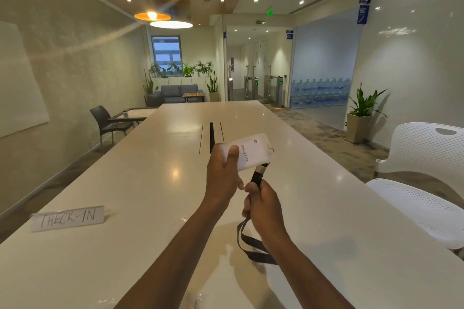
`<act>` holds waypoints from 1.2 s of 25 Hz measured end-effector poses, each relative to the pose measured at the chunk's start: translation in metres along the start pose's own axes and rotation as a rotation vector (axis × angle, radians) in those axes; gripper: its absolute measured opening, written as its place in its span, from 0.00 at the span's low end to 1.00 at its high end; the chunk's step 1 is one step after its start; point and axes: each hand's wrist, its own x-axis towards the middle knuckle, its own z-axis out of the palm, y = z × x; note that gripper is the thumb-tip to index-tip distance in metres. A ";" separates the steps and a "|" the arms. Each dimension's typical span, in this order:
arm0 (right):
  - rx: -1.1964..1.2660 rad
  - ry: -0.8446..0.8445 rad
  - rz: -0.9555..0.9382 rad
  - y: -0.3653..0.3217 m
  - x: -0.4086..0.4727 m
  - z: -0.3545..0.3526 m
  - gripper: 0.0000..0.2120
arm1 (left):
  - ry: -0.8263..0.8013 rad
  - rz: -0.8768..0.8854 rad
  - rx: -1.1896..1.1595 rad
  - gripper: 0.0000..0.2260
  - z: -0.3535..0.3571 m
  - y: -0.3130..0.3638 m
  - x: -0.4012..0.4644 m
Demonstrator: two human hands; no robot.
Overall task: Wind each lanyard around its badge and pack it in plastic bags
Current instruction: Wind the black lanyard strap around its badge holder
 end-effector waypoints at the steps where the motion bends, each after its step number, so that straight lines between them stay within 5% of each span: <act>1: -0.087 -0.024 0.073 0.002 -0.007 0.006 0.12 | 0.020 0.026 0.092 0.06 -0.001 -0.007 -0.004; 6: -0.473 -0.267 0.208 -0.010 -0.027 0.007 0.11 | 0.083 0.122 0.325 0.07 -0.016 -0.044 -0.018; 12: -0.898 -0.488 -0.060 -0.062 -0.010 -0.018 0.12 | -0.031 0.188 0.383 0.16 -0.023 -0.061 -0.031; 18: -1.159 -0.312 -0.189 -0.101 0.036 -0.038 0.11 | -0.230 0.330 0.457 0.06 -0.013 -0.062 -0.045; 23: -1.107 -0.104 -0.211 -0.090 0.070 -0.052 0.13 | -0.336 0.242 0.274 0.09 -0.006 -0.061 -0.055; 30: -1.007 -0.146 -0.229 -0.068 0.090 -0.064 0.12 | -0.427 0.046 -0.020 0.11 -0.008 -0.048 -0.072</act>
